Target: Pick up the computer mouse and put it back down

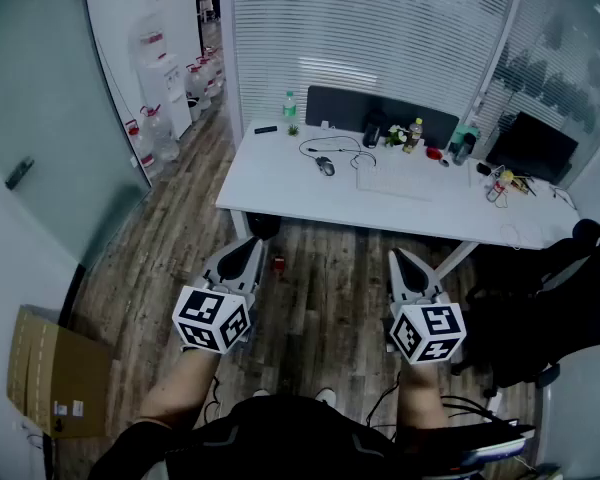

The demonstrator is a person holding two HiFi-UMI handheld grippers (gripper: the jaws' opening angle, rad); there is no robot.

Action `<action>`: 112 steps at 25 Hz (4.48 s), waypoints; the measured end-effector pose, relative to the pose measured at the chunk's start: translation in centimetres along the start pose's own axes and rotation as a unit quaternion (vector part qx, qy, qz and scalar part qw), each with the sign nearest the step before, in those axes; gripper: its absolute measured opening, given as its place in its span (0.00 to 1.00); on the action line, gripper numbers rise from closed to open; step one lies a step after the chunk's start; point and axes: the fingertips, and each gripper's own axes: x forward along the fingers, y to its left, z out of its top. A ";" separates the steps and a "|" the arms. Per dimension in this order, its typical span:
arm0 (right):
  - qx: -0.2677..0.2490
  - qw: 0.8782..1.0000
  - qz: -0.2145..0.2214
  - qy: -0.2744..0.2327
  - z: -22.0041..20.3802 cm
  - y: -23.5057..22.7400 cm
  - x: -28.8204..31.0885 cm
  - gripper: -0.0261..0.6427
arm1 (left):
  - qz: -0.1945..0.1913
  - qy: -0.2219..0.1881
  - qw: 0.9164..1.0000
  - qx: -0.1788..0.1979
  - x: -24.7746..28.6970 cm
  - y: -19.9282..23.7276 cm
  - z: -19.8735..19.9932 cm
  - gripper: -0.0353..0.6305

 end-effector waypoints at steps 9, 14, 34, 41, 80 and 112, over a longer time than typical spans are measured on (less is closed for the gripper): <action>-0.002 1.000 -0.001 0.000 0.3 -0.3 -0.9 0.04 | -0.009 0.000 1.000 -0.025 0.0 -1.1 -0.2 0.10; 0.012 1.000 0.000 -0.005 0.5 -0.7 -1.5 0.04 | -0.010 0.004 1.000 -0.024 0.0 -1.9 -0.3 0.10; 0.010 0.999 0.027 -0.022 0.9 -2.3 -3.1 0.24 | -0.007 0.016 1.000 0.011 1.1 -4.9 -1.1 0.15; 0.014 0.999 0.027 -0.013 0.4 -3.5 -2.4 0.47 | -0.043 0.019 0.999 0.027 2.2 -6.8 -1.5 0.51; 0.012 0.999 0.029 -0.002 0.0 -13.1 12.4 0.56 | -0.053 0.027 0.998 0.029 21.1 -0.1 -2.3 0.56; 0.006 0.999 0.025 0.044 0.0 -13.4 37.1 0.54 | -0.042 0.035 0.998 -0.008 36.4 19.2 -3.6 0.56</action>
